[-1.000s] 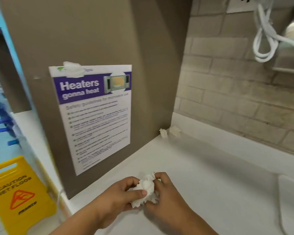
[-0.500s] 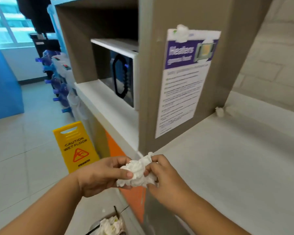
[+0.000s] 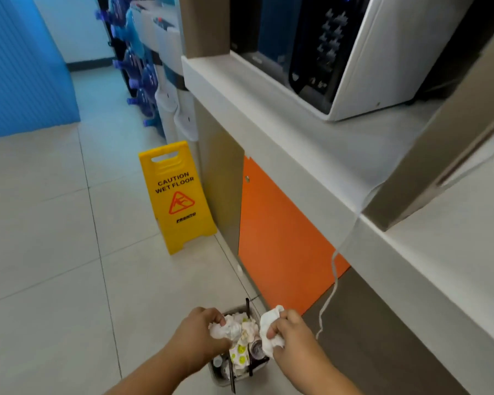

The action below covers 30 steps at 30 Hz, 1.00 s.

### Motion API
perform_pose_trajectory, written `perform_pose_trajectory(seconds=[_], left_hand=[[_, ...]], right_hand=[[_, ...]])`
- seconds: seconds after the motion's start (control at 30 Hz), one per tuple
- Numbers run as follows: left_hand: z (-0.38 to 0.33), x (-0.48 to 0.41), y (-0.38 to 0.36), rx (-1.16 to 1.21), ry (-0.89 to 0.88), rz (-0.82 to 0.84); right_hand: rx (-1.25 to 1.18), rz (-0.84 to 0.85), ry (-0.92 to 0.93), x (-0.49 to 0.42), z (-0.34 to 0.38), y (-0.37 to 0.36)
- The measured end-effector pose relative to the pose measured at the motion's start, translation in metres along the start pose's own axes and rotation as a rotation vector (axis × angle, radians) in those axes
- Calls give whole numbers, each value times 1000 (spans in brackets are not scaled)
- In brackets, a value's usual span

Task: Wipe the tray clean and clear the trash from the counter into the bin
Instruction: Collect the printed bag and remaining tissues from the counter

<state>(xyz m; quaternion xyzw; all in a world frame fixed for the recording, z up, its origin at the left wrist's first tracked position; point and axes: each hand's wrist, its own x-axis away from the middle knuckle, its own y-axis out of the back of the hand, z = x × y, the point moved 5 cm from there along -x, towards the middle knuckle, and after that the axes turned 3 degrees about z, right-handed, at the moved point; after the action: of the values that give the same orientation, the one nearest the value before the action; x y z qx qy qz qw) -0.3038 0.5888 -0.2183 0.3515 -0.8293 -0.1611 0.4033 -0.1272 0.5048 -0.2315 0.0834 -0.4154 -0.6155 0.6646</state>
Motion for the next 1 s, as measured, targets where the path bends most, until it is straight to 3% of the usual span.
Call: perform_pose_trajectory(seconds=[0.23, 0.43, 0.63, 0.8, 0.93, 1.0], left_hand=[[94, -84, -86, -5, 102, -81], [157, -156, -162, -85, 46, -75], [193, -207, -202, -248, -38, -112], [214, -226, -222, -409, -93, -20], [215, -226, -225, -552, -95, -27], [215, -225, -226, -544, -72, 45]], right_hand=[[65, 113, -106, -95, -88, -82], [155, 191, -116, -177, -146, -152], [366, 218, 10, -235, -167, -190], [646, 383, 45, -244, -181, -207], [652, 393, 5, -244, -186, -206], [627, 370, 13, -244, -181, -203]])
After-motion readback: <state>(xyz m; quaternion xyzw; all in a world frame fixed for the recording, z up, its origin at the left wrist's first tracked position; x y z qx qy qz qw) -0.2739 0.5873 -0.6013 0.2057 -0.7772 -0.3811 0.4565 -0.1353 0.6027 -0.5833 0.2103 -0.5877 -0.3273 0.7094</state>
